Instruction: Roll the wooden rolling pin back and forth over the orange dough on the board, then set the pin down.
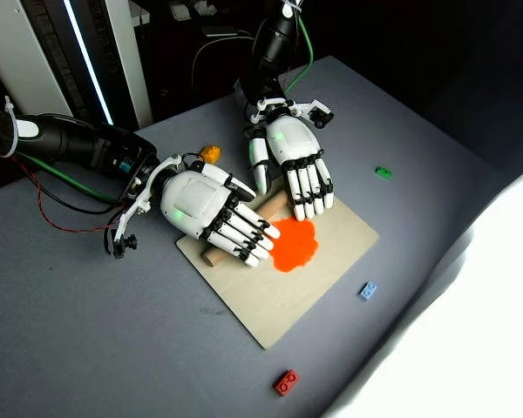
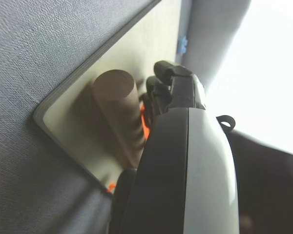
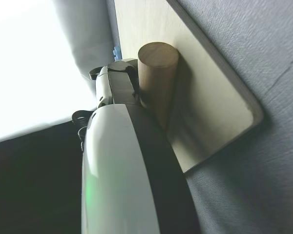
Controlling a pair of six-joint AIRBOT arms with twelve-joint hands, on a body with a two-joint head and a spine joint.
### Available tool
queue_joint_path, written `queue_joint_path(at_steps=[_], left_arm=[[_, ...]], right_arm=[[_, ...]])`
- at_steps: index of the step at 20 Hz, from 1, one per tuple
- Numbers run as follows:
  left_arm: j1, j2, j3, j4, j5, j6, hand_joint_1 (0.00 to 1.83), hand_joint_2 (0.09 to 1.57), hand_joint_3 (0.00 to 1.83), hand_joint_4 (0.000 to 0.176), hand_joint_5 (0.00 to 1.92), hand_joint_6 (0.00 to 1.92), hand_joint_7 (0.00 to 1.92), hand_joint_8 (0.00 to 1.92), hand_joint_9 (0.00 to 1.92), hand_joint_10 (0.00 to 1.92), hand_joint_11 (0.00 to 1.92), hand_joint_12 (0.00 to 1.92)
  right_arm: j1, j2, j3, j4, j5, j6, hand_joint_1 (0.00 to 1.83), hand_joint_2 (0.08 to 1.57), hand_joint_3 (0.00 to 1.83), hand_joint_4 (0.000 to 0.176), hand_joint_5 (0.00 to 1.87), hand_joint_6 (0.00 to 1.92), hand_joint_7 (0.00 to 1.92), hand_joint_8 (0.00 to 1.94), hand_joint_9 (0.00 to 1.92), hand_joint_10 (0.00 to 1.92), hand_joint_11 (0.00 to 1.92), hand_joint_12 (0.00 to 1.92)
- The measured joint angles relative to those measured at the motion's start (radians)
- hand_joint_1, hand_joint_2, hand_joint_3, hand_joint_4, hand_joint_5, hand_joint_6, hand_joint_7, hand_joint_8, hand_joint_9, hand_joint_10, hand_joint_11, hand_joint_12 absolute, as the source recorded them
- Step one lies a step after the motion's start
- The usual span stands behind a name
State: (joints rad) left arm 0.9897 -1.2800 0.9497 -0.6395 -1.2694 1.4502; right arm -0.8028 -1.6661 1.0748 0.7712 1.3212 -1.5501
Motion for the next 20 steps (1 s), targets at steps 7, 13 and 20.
queue_joint_path(at_steps=[7, 13, 20], left_arm=[[-0.028, 0.001, 0.004, -0.01, 0.021, -0.005, 0.0, 1.53, 0.0, 0.0, 0.33, 0.0, 0.4, 0.0, 0.31, 0.0, 0.0, 0.55], [-0.056, 0.007, 0.004, -0.002, 0.061, -0.008, 0.0, 1.53, 0.0, 0.0, 0.35, 0.01, 0.41, 0.01, 0.33, 0.01, 0.0, 0.61], [-0.106, 0.022, 0.004, -0.004, 0.094, -0.011, 0.0, 1.53, 0.0, 0.0, 0.33, 0.0, 0.39, 0.0, 0.3, 0.0, 0.0, 0.55]], right_arm=[[0.024, 0.01, 0.0, 0.029, -0.026, 0.002, 0.0, 1.53, 0.0, 0.0, 0.37, 0.01, 0.4, 0.01, 0.34, 0.0, 0.0, 0.77], [0.051, 0.026, -0.002, 0.03, -0.041, 0.002, 0.0, 1.53, 0.0, 0.0, 0.39, 0.01, 0.42, 0.0, 0.35, 0.0, 0.0, 0.81], [0.087, 0.066, -0.04, 0.039, -0.04, 0.002, 0.0, 1.53, 0.0, 0.0, 0.36, 0.0, 0.38, 0.0, 0.32, 0.0, 0.0, 0.74]])
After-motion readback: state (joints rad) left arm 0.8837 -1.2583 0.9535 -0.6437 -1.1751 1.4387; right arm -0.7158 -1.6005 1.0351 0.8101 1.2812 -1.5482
